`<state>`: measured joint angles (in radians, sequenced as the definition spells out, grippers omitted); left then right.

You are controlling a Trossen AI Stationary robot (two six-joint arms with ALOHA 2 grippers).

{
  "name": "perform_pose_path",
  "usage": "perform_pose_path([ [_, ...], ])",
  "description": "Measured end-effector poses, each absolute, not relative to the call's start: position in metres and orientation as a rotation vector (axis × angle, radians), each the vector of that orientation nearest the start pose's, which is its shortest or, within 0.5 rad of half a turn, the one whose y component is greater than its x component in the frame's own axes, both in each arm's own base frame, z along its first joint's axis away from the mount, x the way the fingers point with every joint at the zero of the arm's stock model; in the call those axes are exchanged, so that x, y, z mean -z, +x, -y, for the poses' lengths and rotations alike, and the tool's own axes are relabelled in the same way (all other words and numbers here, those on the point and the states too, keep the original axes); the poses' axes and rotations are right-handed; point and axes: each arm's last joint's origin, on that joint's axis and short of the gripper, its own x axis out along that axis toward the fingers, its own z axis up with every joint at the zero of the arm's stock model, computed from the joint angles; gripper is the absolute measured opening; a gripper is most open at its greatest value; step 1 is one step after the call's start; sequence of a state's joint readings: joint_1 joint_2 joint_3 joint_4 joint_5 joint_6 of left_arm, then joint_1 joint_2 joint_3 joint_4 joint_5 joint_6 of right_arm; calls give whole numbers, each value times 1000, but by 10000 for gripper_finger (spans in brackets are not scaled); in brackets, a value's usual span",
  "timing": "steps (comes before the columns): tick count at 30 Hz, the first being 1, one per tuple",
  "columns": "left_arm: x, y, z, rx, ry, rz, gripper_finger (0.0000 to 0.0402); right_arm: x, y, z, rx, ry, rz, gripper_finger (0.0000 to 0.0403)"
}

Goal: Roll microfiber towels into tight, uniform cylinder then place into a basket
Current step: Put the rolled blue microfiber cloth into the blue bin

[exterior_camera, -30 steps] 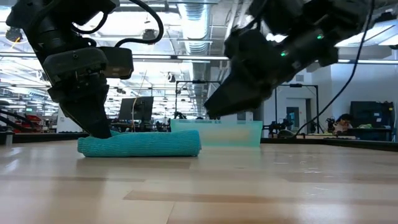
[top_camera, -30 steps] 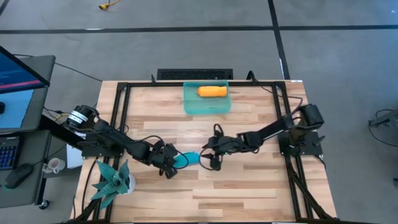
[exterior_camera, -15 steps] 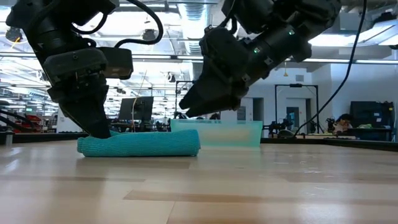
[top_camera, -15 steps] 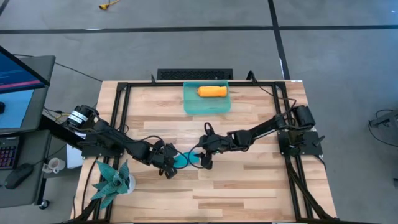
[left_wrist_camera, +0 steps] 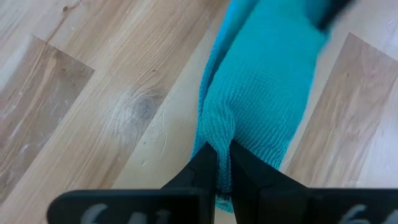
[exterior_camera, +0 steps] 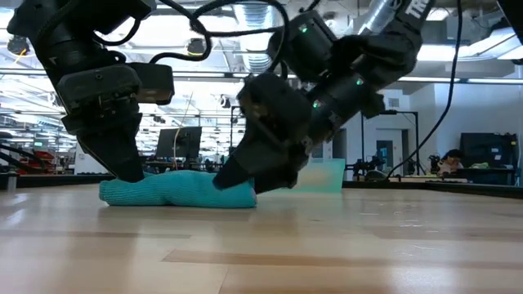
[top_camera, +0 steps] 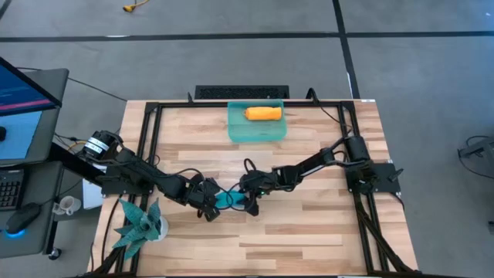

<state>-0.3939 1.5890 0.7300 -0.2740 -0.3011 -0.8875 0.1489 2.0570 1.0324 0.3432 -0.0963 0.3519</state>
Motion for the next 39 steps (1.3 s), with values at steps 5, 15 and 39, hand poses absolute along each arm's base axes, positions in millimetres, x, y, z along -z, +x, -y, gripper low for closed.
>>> perform_pose_path([
  [5,-135,253,96,-385,-417,-999,15,-93,404,-64,-135,326,-769,228],
  [15,-135,254,95,-397,-372,-979,15,-100,405,-64,-153,276,-816,52],
  [39,-238,307,19,-365,-75,-970,9,-216,361,-6,-19,44,-783,33],
])
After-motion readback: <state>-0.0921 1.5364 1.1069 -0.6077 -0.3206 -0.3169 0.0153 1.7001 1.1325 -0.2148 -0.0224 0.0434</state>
